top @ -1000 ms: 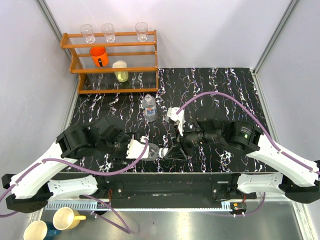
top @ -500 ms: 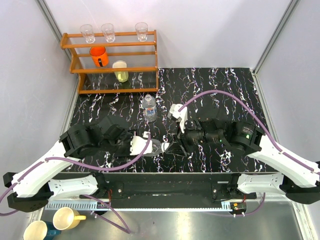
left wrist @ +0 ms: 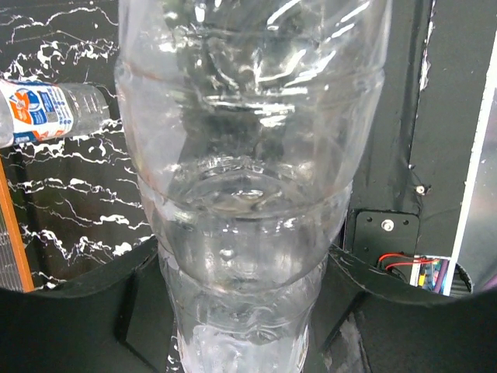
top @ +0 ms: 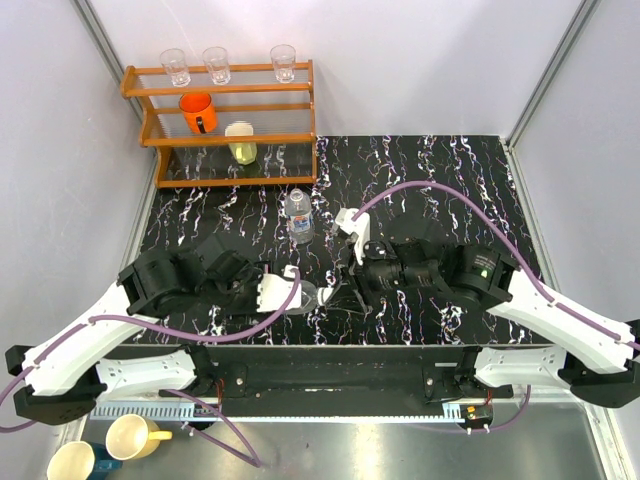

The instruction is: Screw on the bottle caps

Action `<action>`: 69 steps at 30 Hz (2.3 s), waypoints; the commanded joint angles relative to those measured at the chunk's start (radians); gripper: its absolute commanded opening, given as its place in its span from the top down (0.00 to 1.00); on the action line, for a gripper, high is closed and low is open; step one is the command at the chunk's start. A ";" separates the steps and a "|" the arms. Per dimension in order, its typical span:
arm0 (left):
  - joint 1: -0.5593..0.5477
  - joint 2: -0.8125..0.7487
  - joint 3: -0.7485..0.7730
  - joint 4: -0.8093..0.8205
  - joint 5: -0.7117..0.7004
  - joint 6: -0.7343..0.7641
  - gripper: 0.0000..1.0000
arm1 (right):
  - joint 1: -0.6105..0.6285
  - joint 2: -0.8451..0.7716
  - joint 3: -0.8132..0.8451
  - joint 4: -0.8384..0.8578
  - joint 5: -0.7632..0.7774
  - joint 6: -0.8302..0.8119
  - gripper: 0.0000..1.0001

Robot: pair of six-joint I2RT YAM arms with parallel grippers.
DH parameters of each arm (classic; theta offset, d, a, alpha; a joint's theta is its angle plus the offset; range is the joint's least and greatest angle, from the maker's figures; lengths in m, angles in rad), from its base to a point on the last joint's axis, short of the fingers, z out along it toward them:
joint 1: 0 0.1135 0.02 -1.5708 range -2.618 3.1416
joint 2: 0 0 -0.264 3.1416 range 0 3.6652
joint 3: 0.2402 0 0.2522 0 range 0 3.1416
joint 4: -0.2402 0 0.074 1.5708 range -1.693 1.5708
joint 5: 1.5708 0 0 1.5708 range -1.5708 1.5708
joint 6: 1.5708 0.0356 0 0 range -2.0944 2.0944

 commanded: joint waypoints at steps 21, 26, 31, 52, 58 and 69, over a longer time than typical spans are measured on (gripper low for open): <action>0.006 -0.015 0.054 0.194 -0.165 -0.035 0.41 | 0.013 -0.017 -0.084 0.388 0.080 0.590 0.75; 0.006 -0.026 0.049 0.187 -0.142 -0.033 0.41 | 0.012 0.001 -0.046 0.373 0.064 0.650 0.64; 0.006 -0.038 0.063 0.169 -0.088 -0.039 0.41 | 0.012 0.000 -0.001 0.313 0.104 0.631 0.53; 0.058 -0.024 0.218 0.262 0.342 -0.304 0.47 | 0.012 -0.153 0.197 0.191 0.147 0.024 0.01; 0.193 -0.010 0.168 0.549 0.698 -0.583 0.47 | 0.012 -0.160 0.219 0.337 -0.018 -0.226 0.00; 0.248 -0.124 -0.242 1.272 0.887 -0.892 0.46 | 0.010 -0.003 0.402 0.354 -0.152 -0.383 0.00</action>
